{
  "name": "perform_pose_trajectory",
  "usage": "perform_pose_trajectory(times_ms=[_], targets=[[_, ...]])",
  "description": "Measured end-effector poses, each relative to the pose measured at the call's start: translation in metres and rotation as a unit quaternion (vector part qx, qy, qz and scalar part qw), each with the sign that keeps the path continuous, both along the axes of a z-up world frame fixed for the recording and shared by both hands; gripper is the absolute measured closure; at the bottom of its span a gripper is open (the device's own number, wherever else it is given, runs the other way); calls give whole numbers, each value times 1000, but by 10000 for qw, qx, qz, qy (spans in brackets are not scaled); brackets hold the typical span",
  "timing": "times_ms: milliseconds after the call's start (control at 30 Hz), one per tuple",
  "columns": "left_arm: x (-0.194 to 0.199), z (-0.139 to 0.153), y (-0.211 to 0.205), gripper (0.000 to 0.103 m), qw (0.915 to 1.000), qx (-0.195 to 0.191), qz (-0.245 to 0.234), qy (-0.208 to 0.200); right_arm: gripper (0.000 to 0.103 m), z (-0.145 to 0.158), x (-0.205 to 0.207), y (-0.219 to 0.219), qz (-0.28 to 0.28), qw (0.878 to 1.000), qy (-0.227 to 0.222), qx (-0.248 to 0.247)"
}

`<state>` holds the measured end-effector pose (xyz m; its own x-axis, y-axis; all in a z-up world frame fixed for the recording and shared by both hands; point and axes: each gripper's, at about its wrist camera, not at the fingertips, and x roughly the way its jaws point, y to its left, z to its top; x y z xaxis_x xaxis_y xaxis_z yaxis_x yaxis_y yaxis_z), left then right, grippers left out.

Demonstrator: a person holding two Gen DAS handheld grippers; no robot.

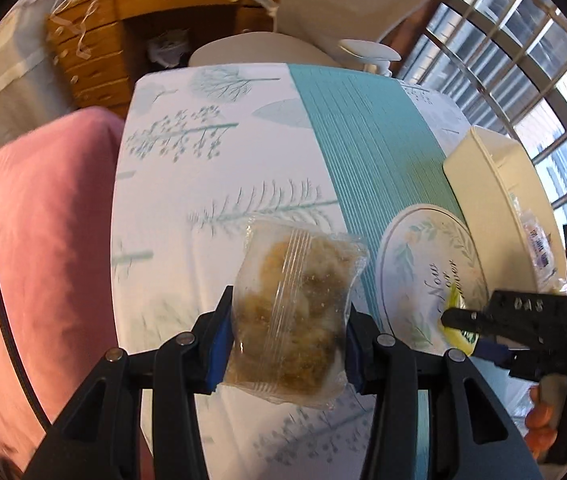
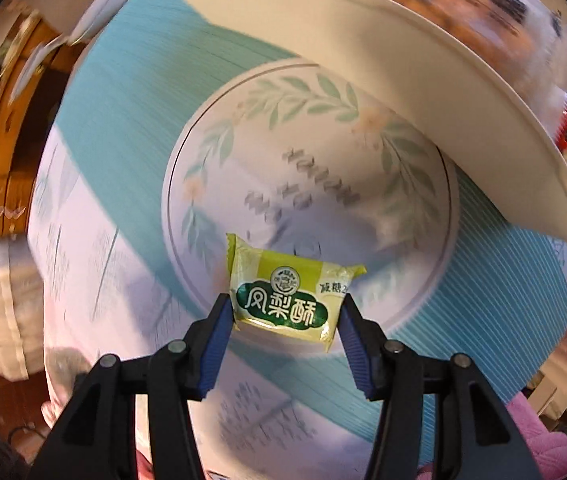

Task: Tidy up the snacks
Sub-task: 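Carry both snacks over the white tray and open both grippers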

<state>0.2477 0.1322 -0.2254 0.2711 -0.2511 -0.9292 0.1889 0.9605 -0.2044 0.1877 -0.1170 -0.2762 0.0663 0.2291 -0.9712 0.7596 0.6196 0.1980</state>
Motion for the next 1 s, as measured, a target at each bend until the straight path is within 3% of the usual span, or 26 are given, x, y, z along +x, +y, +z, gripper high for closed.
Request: perform_pose_trajectory(times_ms=[367, 600, 800, 1000], targets=[[-71, 32, -18, 58, 9992, -244, 302, 90, 50, 44, -46, 1, 926, 9941, -224, 509], [-113, 56, -44, 58, 9967, -444, 677, 68, 50, 81, -53, -14, 1598, 9801, -965, 674], [-136, 78, -80, 58, 9920, -609, 1088, -206, 50, 114, -63, -55, 2036, 9659, -1493, 576], [-145, 98, -133, 58, 9889, -779, 1139, -546, 50, 132, -67, -108, 2168, 9586, -1787, 453]])
